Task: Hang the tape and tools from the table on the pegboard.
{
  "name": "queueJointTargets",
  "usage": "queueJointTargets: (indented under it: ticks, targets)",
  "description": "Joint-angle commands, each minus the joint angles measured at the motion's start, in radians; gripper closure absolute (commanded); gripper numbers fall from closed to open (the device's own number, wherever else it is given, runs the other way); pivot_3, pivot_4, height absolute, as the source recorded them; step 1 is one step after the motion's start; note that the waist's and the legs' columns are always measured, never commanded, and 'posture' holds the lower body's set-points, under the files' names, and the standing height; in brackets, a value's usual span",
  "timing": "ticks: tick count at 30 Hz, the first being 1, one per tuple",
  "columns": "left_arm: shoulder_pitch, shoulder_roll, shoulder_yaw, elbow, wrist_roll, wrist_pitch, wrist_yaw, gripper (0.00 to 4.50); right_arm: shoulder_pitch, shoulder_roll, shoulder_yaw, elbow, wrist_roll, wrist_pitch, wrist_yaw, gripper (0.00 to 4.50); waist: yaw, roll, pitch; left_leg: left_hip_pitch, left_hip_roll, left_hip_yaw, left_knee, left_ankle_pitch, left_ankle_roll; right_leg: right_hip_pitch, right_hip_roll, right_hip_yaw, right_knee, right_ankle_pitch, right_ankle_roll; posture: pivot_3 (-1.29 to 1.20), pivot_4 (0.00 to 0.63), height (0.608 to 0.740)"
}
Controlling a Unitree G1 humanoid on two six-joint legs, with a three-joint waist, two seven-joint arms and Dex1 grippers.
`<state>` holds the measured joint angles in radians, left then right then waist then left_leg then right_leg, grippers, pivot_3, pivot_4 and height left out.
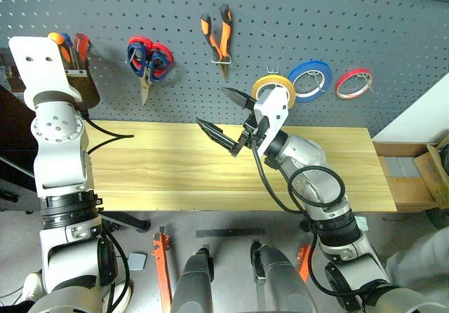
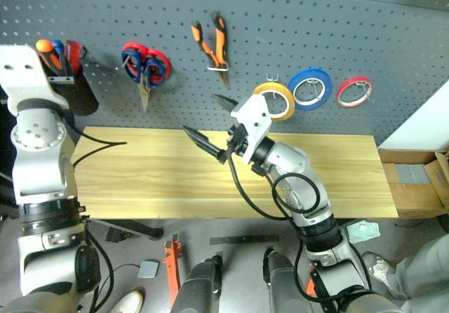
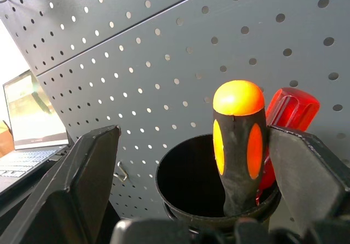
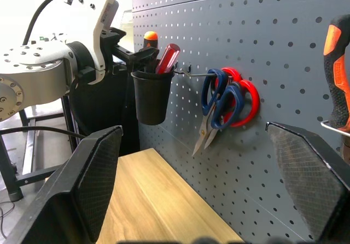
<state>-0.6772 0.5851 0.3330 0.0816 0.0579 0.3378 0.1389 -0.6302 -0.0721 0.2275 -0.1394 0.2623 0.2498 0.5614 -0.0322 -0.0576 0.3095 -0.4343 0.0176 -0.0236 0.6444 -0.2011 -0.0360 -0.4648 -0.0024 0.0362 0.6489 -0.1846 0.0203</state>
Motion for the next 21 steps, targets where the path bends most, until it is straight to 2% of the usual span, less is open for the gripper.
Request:
queueJointTargets:
  ticks: [1,7,16,19,21]
  targets:
    - [0.007,0.004,0.027,-0.058,0.003,-0.013,0.009,0.02,-0.010,0.004,-0.012,-0.020,0.003,-0.027,0.002,0.00,0.000,0.000,0.000,0.000,0.000,0.000,0.000,0.000,0.000,0.000,0.000,0.000,0.000,0.000,0.000,0.00,0.286,0.740]
    - [0.032,0.006,0.050,-0.093,-0.002,0.017,0.010,0.02,-0.011,0.005,-0.014,-0.019,0.000,-0.028,0.004,0.00,0.000,0.000,0.000,0.000,0.000,0.000,0.000,0.000,0.000,0.000,0.000,0.000,0.000,0.000,0.000,0.00,0.286,0.740]
    - [-0.050,0.091,0.045,0.098,-0.026,-0.026,-0.077,0.02,-0.012,0.009,-0.012,-0.014,-0.004,-0.032,0.003,0.00,0.001,0.000,0.000,0.000,0.000,-0.001,0.000,0.000,0.000,0.001,0.001,-0.001,0.000,-0.001,0.002,-0.01,0.284,0.740]
    - [-0.051,0.086,0.045,0.103,-0.025,-0.035,-0.075,0.02,-0.012,0.006,-0.015,-0.018,-0.005,-0.032,0.001,0.00,0.001,0.000,0.000,0.000,0.000,0.000,0.000,0.000,0.000,0.001,0.000,-0.001,-0.001,-0.002,0.004,-0.01,0.284,0.740]
    - [-0.033,0.064,0.043,0.073,-0.029,-0.023,-0.070,0.02,-0.010,0.004,-0.017,-0.022,-0.006,-0.031,0.000,0.00,0.001,0.000,0.000,0.000,0.000,0.000,0.000,0.000,0.000,0.001,0.000,-0.001,-0.002,0.000,0.000,-0.01,0.284,0.740]
